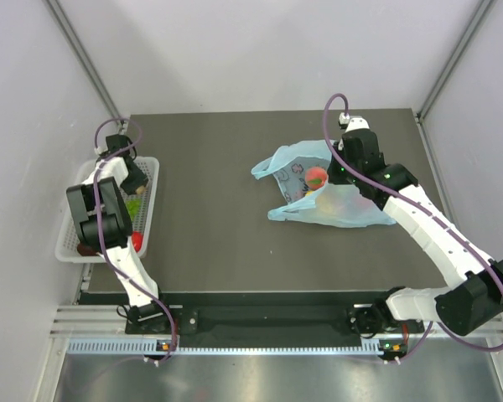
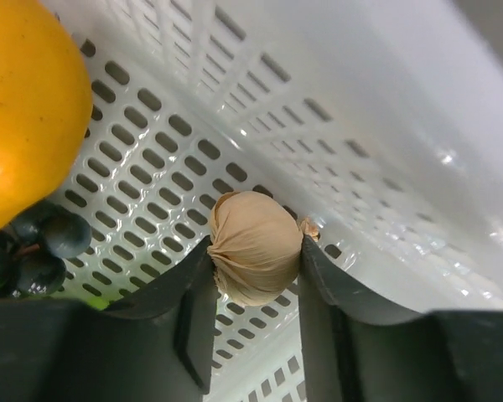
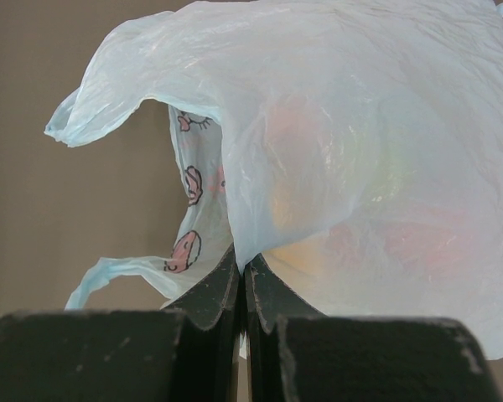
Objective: Place the fake fruits into the plastic bag and tie a complex knot
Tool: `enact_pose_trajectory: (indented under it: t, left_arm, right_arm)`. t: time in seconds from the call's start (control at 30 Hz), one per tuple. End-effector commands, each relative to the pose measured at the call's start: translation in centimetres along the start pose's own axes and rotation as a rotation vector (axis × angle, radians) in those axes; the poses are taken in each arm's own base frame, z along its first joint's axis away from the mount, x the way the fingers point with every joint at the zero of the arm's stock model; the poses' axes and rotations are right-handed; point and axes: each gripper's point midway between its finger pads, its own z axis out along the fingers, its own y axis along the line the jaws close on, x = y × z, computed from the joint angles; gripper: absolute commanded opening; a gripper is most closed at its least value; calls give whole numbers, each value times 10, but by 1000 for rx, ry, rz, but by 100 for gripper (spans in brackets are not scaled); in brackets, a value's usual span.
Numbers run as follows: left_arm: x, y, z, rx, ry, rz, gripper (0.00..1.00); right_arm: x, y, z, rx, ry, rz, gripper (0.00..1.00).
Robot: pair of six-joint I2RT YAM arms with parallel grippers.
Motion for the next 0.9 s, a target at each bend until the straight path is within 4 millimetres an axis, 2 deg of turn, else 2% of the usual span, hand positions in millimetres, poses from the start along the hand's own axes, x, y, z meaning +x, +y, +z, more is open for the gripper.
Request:
enact_pose_trajectory:
  t: [0.0, 0.13, 0.17, 0.2, 0.23, 0.3, 0.33, 0.4, 0.43, 0.47, 0.5, 0.53, 0.57, 0.67, 0.7, 0.73, 0.77, 0.83, 0.87]
  left_arm:
    - [-6, 0, 8, -13, -7, 24, 35]
    - [-6, -6, -5, 20, -36, 9, 35]
    - [-15, -10, -17, 35, -82, 8, 35]
    - [-10, -12, -21, 27, -89, 18, 35]
    - [-20, -12, -36, 26, -141, 8, 35]
    - [-21, -12, -47, 42, -178, -17, 36]
    - [-30, -14, -65, 65, -224, -31, 36]
    - [-31, -14, -80, 84, -253, -31, 36]
    - [-36, -18, -94, 103, -283, -28, 36]
    - [-36, -20, -100, 104, -286, -15, 36]
    - [-33, -32, -109, 124, -291, 11, 36]
    - [-30, -37, -120, 128, -298, 26, 36]
    - [-22, -53, -129, 152, -303, 62, 36]
    - [-6, -81, -156, 241, -312, 85, 36]
    - [14, -105, -165, 323, -282, 119, 36]
    - [21, -116, -175, 378, -276, 115, 36]
    - [35, -136, -186, 450, -262, 135, 37]
    - [57, -157, -198, 534, -226, 145, 37]
    - [75, -174, -208, 584, -214, 176, 37]
  right_arm:
    - [-19, -5, -5, 15, -53, 2, 0]
    - [-17, -5, -4, 17, -47, 4, 0]
    - [-18, -5, -5, 15, -52, 5, 0]
    - [-18, -5, -4, 15, -52, 3, 0]
    - [-17, -5, -4, 16, -50, 3, 0]
    - [-17, -5, -4, 14, -50, 3, 0]
    - [-17, -6, -5, 16, -54, 5, 0]
    - [-16, -6, -6, 18, -54, 5, 0]
    - [-16, -7, -6, 19, -55, 4, 0]
    - [-15, -7, -6, 19, -55, 1, 0]
    - [-16, -7, -6, 20, -56, 4, 0]
    - [-16, -7, -6, 19, -56, 5, 0]
    - [-16, -7, -5, 17, -57, 6, 0]
    - [-17, -6, -6, 13, -64, 15, 0]
    - [-18, -5, -6, 10, -66, 15, 0]
    - [-19, -4, -6, 6, -69, 18, 0]
    - [-19, -4, -6, 6, -69, 21, 0]
    - [-19, -3, -5, 2, -71, 26, 0]
    - [-20, -3, -6, 0, -75, 30, 0]
